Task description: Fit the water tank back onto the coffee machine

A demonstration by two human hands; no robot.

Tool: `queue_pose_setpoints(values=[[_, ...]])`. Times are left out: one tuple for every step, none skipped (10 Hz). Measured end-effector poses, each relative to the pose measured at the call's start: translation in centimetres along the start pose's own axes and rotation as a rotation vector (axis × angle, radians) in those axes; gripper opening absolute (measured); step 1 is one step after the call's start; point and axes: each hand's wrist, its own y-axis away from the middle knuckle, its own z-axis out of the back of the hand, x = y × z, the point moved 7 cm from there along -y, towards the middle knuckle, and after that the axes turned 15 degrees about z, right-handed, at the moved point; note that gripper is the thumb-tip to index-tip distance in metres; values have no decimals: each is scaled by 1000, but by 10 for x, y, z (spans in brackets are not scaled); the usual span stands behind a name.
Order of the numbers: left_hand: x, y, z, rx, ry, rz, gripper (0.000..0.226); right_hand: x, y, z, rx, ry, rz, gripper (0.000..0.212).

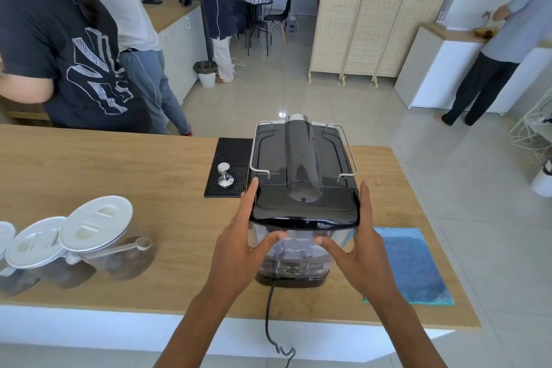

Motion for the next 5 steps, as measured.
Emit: queue_pose_setpoints(values=[[4, -2, -1, -7, 30, -22, 93, 3, -1, 1, 2, 4, -7, 123], [3, -2, 0, -14, 4, -40, 95, 6, -1, 2, 11, 0, -23, 124], [8, -4, 1, -21, -8, -65, 99, 6, 0, 3, 6, 18, -26, 127], [29, -4, -1, 85, 43, -20, 103, -4, 7, 4, 8, 60, -49, 131], [73, 4, 0, 133, 132, 52, 110, -20, 31, 0, 35, 192, -54, 126]])
